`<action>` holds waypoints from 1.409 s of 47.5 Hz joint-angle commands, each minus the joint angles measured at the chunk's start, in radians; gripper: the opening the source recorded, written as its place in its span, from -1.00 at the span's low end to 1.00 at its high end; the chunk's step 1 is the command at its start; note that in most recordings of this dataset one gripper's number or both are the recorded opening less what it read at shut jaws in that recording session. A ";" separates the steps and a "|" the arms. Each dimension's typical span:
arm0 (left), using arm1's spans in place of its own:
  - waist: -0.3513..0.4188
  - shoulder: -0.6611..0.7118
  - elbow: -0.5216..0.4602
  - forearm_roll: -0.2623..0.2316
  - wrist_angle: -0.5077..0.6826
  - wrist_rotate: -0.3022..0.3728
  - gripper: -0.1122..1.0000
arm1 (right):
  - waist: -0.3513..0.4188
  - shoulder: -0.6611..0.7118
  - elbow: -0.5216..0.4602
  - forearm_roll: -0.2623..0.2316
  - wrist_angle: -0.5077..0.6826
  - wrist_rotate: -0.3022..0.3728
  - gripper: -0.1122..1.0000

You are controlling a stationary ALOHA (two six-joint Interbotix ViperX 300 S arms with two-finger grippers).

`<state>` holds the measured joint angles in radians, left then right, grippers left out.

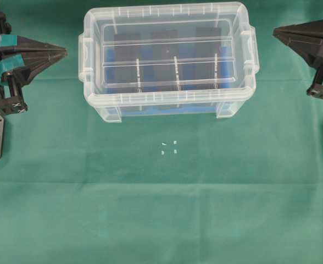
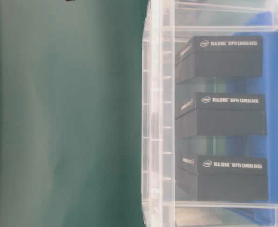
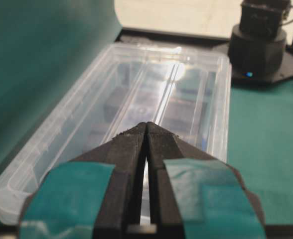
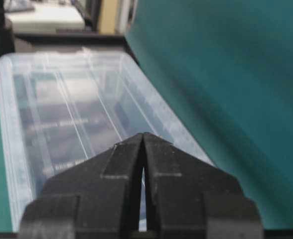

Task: Clamp the lid of the box with both arms, then lift and open it.
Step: 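Rotate both grippers downward beside the clear box's short ends, then move both grippers inward toward the lid rim at each end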

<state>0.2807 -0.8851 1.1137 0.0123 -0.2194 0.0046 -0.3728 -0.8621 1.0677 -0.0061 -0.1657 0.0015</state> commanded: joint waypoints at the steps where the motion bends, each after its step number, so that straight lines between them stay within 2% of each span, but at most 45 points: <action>1: 0.003 0.006 -0.031 0.002 0.020 -0.003 -0.77 | -0.005 0.011 -0.038 -0.002 0.043 0.003 -0.80; 13: 0.003 0.006 -0.061 0.000 0.193 -0.017 -0.77 | -0.018 0.031 -0.098 -0.002 0.299 0.003 -0.80; 32: 0.003 0.008 -0.152 0.000 0.604 -0.044 -0.77 | -0.025 0.098 -0.175 -0.002 0.758 0.012 -0.80; 42: 0.003 0.009 -0.189 0.000 0.816 -0.087 -0.77 | -0.025 0.160 -0.207 -0.002 0.934 0.012 -0.80; 50: 0.003 0.009 -0.202 0.000 0.957 -0.110 -0.77 | -0.025 0.204 -0.235 -0.002 1.043 0.012 -0.80; 55: 0.003 0.011 -0.204 0.002 1.011 -0.114 -0.77 | -0.025 0.221 -0.242 -0.003 1.069 0.011 -0.80; 67: 0.003 0.064 -0.216 0.006 1.054 -0.114 -0.77 | -0.025 0.235 -0.249 -0.009 1.072 0.011 -0.80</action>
<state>0.2807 -0.8422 0.9296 0.0138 0.8345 -0.1089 -0.3942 -0.6289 0.8468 -0.0107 0.9097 0.0107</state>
